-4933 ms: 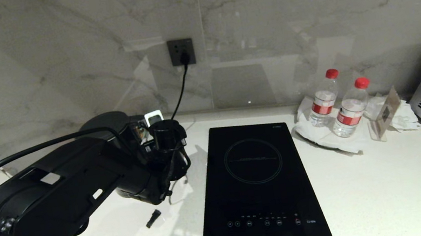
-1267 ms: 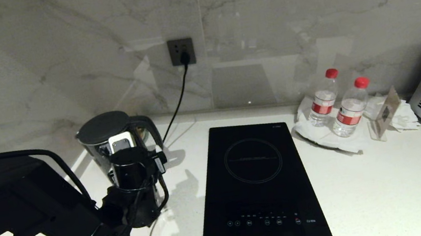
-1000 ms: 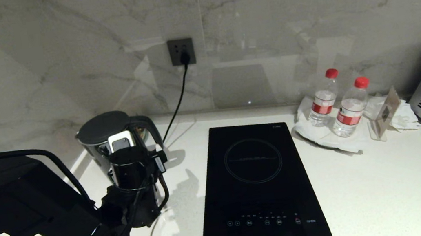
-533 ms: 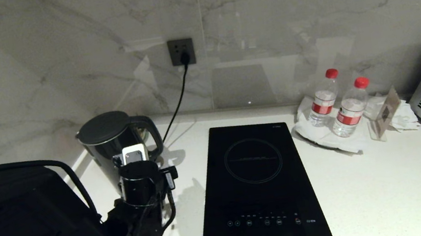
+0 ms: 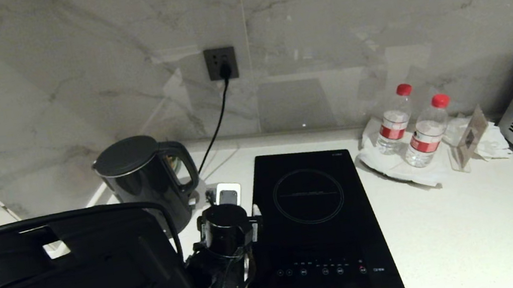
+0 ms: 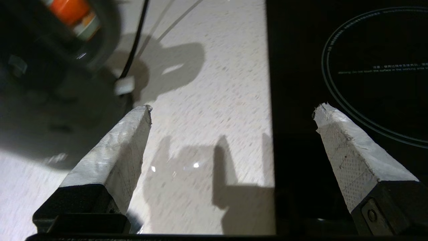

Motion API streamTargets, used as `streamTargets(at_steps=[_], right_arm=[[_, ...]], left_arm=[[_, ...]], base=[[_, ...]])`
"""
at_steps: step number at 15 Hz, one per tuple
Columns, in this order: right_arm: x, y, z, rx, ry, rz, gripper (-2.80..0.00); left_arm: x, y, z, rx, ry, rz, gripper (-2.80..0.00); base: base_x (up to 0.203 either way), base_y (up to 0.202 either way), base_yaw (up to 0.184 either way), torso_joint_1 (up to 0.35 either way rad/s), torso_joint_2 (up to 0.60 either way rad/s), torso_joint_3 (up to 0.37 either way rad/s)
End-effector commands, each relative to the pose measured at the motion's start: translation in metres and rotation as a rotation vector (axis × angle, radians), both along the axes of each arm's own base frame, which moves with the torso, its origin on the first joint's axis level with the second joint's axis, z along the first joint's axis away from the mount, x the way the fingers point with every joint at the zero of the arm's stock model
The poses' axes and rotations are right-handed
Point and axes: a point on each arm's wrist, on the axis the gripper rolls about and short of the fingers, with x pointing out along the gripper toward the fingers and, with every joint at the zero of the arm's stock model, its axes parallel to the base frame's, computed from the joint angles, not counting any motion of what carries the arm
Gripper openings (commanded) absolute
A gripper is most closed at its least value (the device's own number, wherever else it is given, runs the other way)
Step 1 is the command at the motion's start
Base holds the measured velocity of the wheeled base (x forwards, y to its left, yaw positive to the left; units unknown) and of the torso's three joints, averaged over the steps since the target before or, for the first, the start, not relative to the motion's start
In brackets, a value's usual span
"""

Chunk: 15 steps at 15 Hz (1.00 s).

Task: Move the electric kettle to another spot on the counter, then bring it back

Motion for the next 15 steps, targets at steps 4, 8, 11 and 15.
streamTargets(at_steps=[4, 8, 11, 15], right_arm=[[0.0, 0.0, 0.0, -0.002, 0.001, 0.0, -2.8], [0.0, 0.0, 0.0, -0.003, 0.001, 0.001, -2.8], [0.0, 0.0, 0.0, -0.003, 0.001, 0.001, -2.8], [0.0, 0.0, 0.0, -0.003, 0.001, 0.0, -2.8]], left_arm=[[0.034, -0.027, -0.013, 0.102, 0.069, -0.008, 0.0], [0.048, -0.029, -0.02, 0.172, 0.178, -0.019, 0.0], [0.071, -0.025, -0.015, 0.1, 0.153, 0.02, 0.0], [0.096, 0.005, -0.02, 0.1, 0.181, 0.11, 0.0]], base=[[0.0, 0.0, 0.0, 0.0, 0.0, 0.0], [0.0, 0.0, 0.0, 0.0, 0.0, 0.0], [0.0, 0.0, 0.0, 0.0, 0.0, 0.0], [0.0, 0.0, 0.0, 0.0, 0.0, 0.0]])
